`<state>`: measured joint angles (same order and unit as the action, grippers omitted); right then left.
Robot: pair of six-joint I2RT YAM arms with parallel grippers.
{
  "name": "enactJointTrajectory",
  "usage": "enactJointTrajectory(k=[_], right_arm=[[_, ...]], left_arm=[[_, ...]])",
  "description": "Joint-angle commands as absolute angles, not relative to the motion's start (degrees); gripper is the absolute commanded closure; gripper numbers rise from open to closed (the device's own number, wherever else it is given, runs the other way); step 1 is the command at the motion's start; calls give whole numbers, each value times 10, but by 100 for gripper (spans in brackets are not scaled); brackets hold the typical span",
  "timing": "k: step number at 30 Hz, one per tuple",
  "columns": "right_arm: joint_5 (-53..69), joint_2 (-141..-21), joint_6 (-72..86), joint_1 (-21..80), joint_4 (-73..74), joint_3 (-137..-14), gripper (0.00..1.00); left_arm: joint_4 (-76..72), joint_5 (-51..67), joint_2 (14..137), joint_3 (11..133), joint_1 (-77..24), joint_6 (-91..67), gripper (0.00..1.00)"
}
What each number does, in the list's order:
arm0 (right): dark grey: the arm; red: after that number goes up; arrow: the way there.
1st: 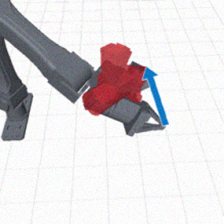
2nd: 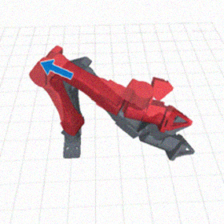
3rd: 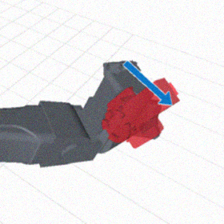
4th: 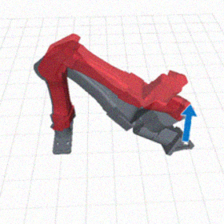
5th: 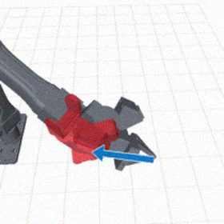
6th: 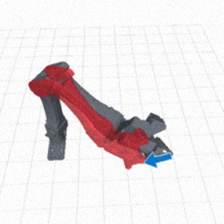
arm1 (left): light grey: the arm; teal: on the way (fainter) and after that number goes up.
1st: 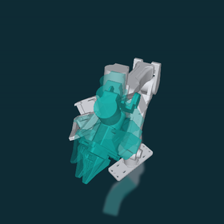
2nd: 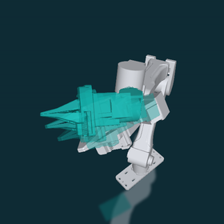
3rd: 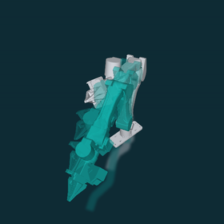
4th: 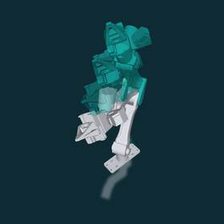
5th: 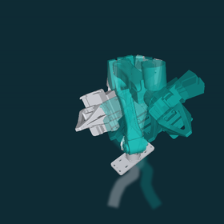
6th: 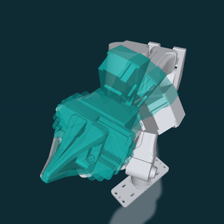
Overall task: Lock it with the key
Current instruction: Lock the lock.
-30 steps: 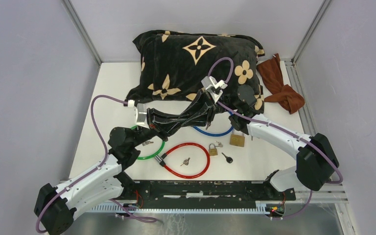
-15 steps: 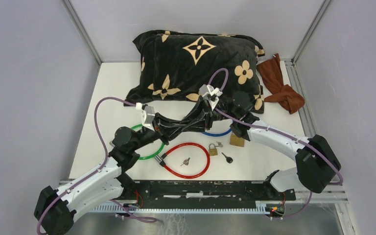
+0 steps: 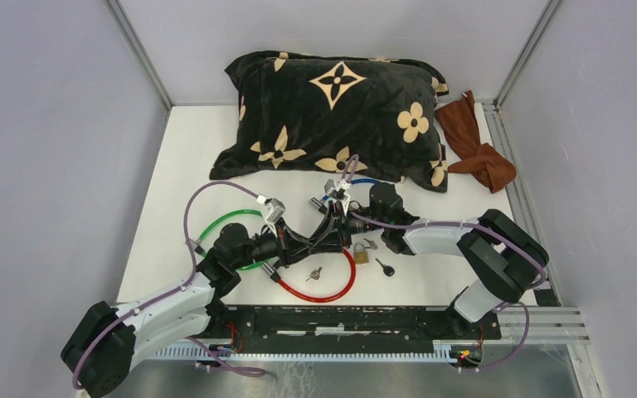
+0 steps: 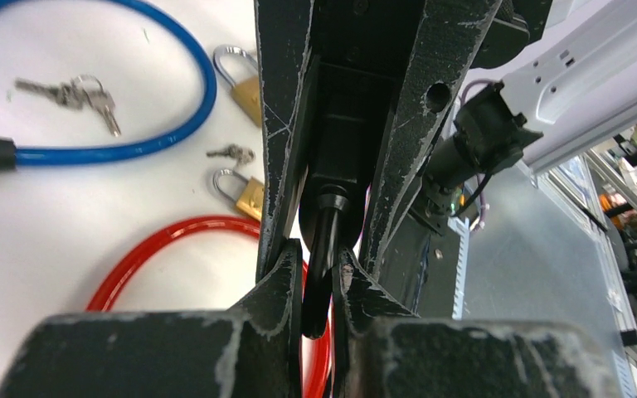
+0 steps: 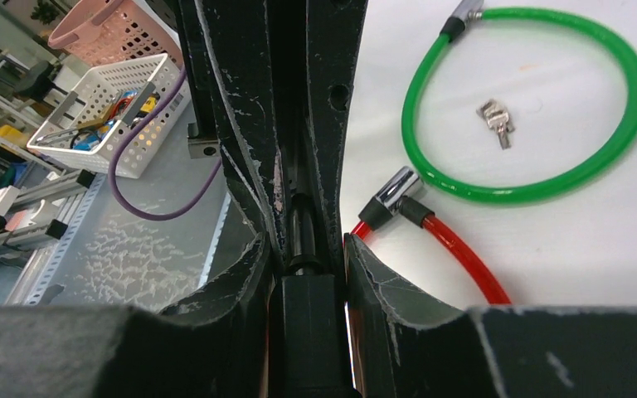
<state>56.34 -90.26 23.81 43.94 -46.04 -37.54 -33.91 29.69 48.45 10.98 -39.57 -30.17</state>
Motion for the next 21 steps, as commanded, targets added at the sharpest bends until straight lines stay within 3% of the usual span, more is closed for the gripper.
enactJointTrajectory(k=[1, 6, 15, 21], right_arm=[[451, -940, 255, 460, -572, -350, 100], [474, -951, 263, 446, -594, -349, 98], [519, -970, 244, 427, -631, -318, 58], [541, -955, 231, 417, -639, -305, 45]], left_arm=[[-337, 304, 517, 125, -403, -364, 98], [-373, 302, 550, 136, -396, -370, 98], [-280, 338, 537, 165, -375, -304, 98], [-190, 352, 529, 189, -368, -225, 98]])
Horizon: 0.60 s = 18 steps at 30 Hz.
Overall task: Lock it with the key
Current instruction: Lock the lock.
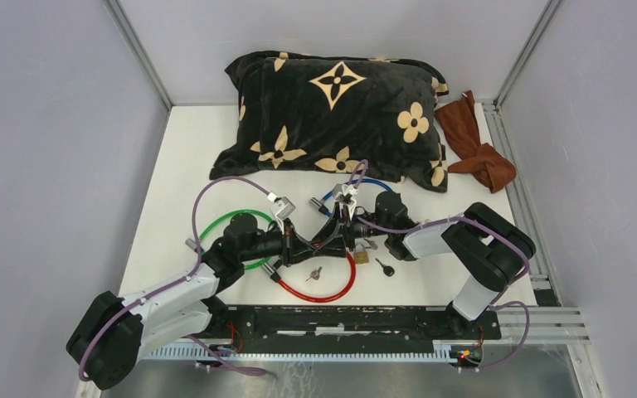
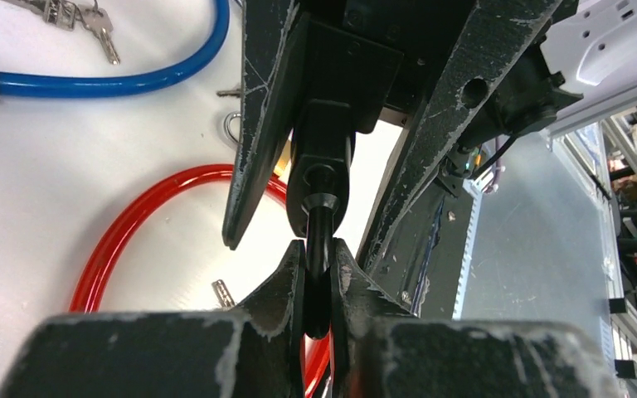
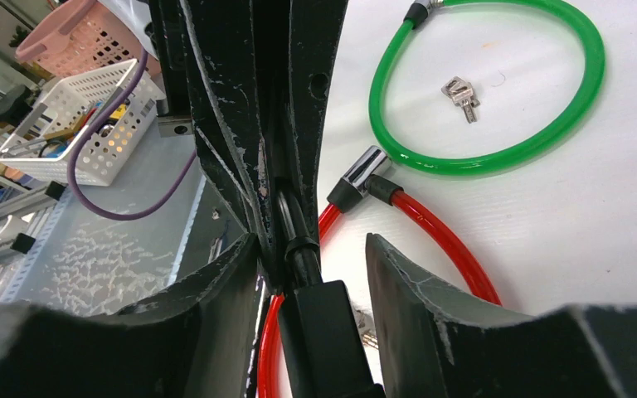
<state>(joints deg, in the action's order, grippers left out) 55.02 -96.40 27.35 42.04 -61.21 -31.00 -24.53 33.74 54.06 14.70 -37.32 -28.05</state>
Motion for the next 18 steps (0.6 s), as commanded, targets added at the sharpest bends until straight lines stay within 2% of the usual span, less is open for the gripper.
enactJointTrajectory(k=[1, 4, 6, 7, 8, 12, 18], right_arm=[[544, -949, 224, 416, -629, -305, 43], [547, -935, 185, 414, -574, -309, 39], [546, -930, 168, 414, -549, -312, 23], [545, -925, 160, 413, -539, -312, 10], [541, -916, 148, 411, -524, -313, 7], [515, -873, 34, 409, -393, -334, 5], [478, -854, -165, 418, -171, -385, 10]], left_arm=[[-179, 353, 530, 192, -367, -212, 98], [-155, 348, 531, 197, -368, -180, 98], [-155, 344, 532, 198, -367, -167, 98], [-154, 347, 533, 198, -367, -160, 98], [-147, 352, 533, 199, -367, -149, 98], [-87, 346, 526, 217, -367, -94, 98], [-16, 373, 523, 260, -370, 11, 98]])
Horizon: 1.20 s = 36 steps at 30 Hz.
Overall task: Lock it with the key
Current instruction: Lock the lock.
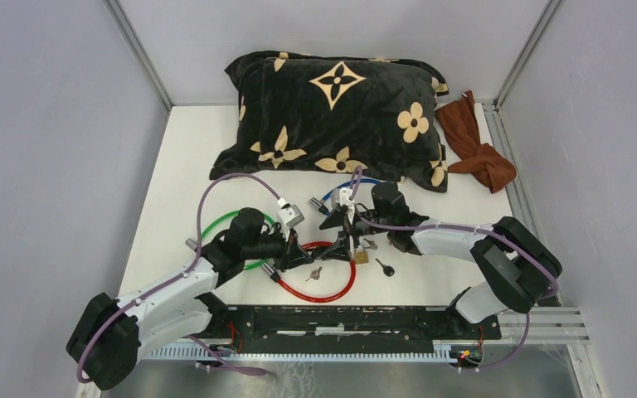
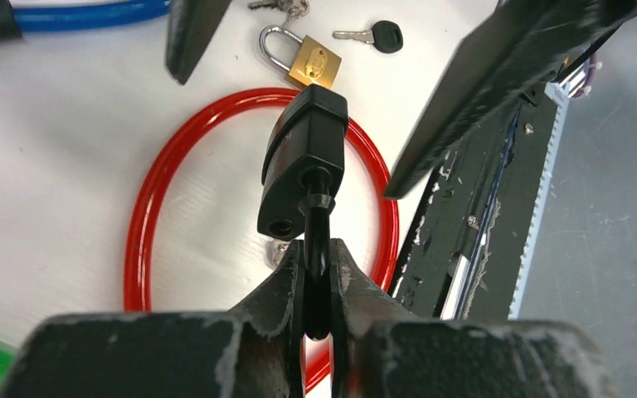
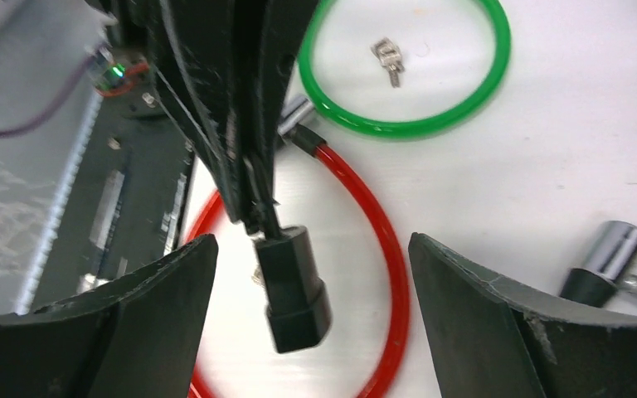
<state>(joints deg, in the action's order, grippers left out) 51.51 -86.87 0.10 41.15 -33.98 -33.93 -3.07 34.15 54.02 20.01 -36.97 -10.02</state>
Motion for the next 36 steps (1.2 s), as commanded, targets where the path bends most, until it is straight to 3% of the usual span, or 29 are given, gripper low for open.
enactJointTrajectory(k=[1, 6, 10, 21, 26, 31, 33, 34, 36], right_arm=[[472, -857, -188, 422, -147, -391, 10], [476, -863, -171, 431, -176, -380, 12], [479, -872, -131, 436, -241, -358, 21], [419, -883, -87, 485, -349, -306, 36], [390, -891, -87, 490, -357, -300, 52], [379, -887, -76, 490, -389, -288, 92], [377, -879, -76, 491, -401, -280, 100], [377, -874, -75, 490, -411, -273, 100], [375, -864, -69, 490, -433, -261, 100]], left_arm=[[3, 373, 523, 267, -371, 38, 98], [67, 349, 527, 287, -392, 175, 98], [78, 316, 533, 290, -417, 267, 98], [92, 296, 535, 311, -443, 269, 98], [91, 306, 536, 311, -449, 265, 98], [92, 308, 539, 311, -453, 264, 98], [85, 305, 538, 311, -453, 256, 98], [80, 301, 537, 309, -453, 249, 96], [60, 280, 534, 303, -453, 224, 76]])
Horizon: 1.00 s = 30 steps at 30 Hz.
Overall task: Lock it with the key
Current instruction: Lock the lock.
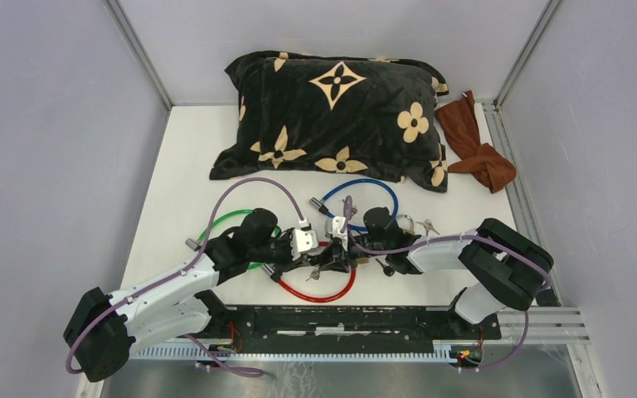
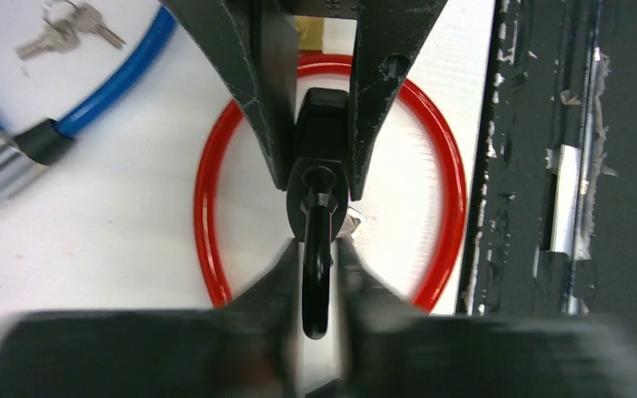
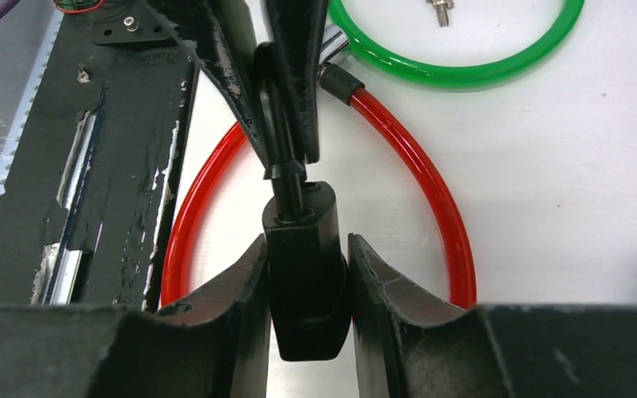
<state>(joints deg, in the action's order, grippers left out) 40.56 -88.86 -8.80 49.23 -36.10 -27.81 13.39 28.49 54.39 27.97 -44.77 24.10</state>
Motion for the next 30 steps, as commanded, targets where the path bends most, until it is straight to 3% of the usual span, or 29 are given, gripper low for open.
enactJointTrajectory(k=[1, 3, 5, 11, 21, 26, 30], right_arm=[[375, -860, -66, 489, -445, -258, 100], [376, -855, -55, 485, -464, -251, 100], [381, -845, -40, 478, -489, -242, 100], [414, -819, 23, 453, -575, -213, 100], [455, -776, 97, 441, -668, -201, 100], [456, -754, 102, 441, -672, -199, 100], [456, -743, 109, 441, -676, -196, 100]], left_arm=[[50, 261, 532, 302, -453, 207, 65], [42, 227, 529, 306, -449, 177, 52], [57, 224, 518, 317, -437, 168, 46], [137, 287, 484, 357, -418, 152, 40], [101, 406, 467, 383, -417, 134, 61], [94, 392, 468, 389, -418, 105, 78], [92, 395, 465, 387, -417, 97, 86]])
